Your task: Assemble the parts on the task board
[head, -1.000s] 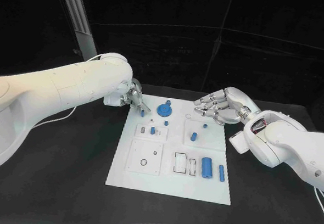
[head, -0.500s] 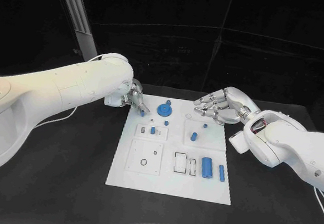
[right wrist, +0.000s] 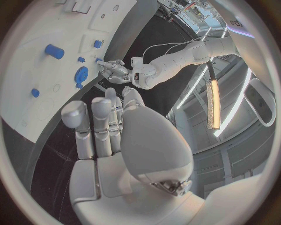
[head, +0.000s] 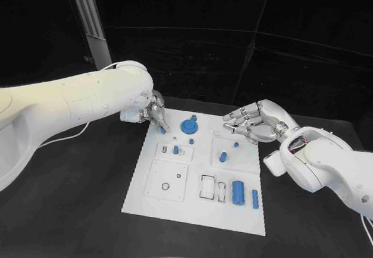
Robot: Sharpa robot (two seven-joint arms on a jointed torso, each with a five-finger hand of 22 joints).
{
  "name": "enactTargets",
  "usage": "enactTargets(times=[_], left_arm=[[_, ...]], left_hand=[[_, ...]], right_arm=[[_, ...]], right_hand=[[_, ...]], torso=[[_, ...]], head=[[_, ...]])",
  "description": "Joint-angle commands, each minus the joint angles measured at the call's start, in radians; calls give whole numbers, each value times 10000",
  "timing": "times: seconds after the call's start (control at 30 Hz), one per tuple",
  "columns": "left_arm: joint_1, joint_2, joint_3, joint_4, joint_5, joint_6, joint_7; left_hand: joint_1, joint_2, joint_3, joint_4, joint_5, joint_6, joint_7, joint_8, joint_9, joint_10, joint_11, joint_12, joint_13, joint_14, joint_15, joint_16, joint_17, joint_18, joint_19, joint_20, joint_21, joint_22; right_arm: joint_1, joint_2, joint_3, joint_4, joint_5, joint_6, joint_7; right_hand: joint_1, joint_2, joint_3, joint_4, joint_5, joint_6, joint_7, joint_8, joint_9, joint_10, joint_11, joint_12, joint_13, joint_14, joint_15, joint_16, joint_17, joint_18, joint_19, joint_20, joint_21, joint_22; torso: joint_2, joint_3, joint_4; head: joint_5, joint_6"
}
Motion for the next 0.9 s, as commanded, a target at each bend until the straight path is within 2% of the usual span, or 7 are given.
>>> enactTargets(times=[0.03,0.13,0.2,0.4,0.6,0.67,0.9], left_arm=[[9,-81,-2,98,161,-144,384],[9,-294,-1,398,182,-392,443],[13,-497,-1,698,192,-639,443],[33,-1161,-1,1676,203,-1525,530],[42,-1846,-6,2774,206,-2441,650],[41,-2080,-9,3176,206,-2751,716],[15,-2783,-29,4478,474,-3414,978]], left_hand=[[-20,-169,1463,-628,52,34,23,31,51,90,12,-68,-63,1057,-24,31,2634,127,25,41,44,28],[-492,-579,2634,-869,56,62,-9,132,134,174,66,-61,-119,1057,41,31,2634,163,24,-2,28,28],[-920,-848,3371,-1006,38,73,7,234,214,278,45,-15,-122,1057,-5,31,2634,148,33,28,26,41],[-1220,-993,3880,-1146,44,85,-12,338,292,375,-16,60,-71,1057,6,31,2634,146,45,17,25,54],[-1438,-1147,4250,-1268,67,145,-51,443,358,550,-52,206,84,1057,-22,31,2634,139,75,-7,49,95],[-1486,-1191,4343,-1301,66,162,-62,465,371,591,-63,235,112,1057,-30,31,2634,138,81,-15,52,101],[-1555,-1302,4494,-1374,59,200,-84,498,387,671,-84,290,171,1057,-43,31,2634,132,100,-30,71,131]], right_arm=[[17,6,5,6,33,73,92],[17,-1,5,5,35,90,83],[17,-23,5,6,36,102,75],[17,-73,5,4,37,114,56],[17,-85,5,-10,37,132,53],[17,-85,5,-18,38,142,54],[17,-61,4,-48,38,168,61]], right_hand=[[104,-18,28,17,49,-63,12,17,-11,-43,7,38,-10,-69,-3,-44,5,116,-51,7,-33,-6],[101,-16,30,23,55,-65,14,19,-10,-44,9,41,-12,-73,-1,-49,-1,117,-58,9,-39,-12],[96,-9,33,30,61,-65,16,20,-9,-45,11,43,-14,-72,1,-41,8,116,-55,10,-36,-7],[93,2,39,37,73,-66,17,23,-8,-45,12,46,-16,-73,2,-40,8,116,-56,12,-37,-7],[93,10,46,41,87,-68,17,24,-8,-49,13,48,-19,-81,3,-54,-10,119,-68,13,-48,-20],[93,10,46,41,87,-68,17,24,-8,-49,13,48,-19,-81,3,-54,-10,119,-68,13,-48,-20],[93,10,46,41,87,-68,17,24,-8,-49,13,48,-19,-81,3,-54,-10,119,-68,13,-48,-20]], torso=[[-3,0,4],[-11,0,10],[-18,-1,26],[-46,19,84],[-85,15,145],[-81,14,126],[-77,15,126]], head=[[1,-12],[-4,-13],[-8,-23],[-15,-6],[-34,-45],[-10,-24],[29,-28]])
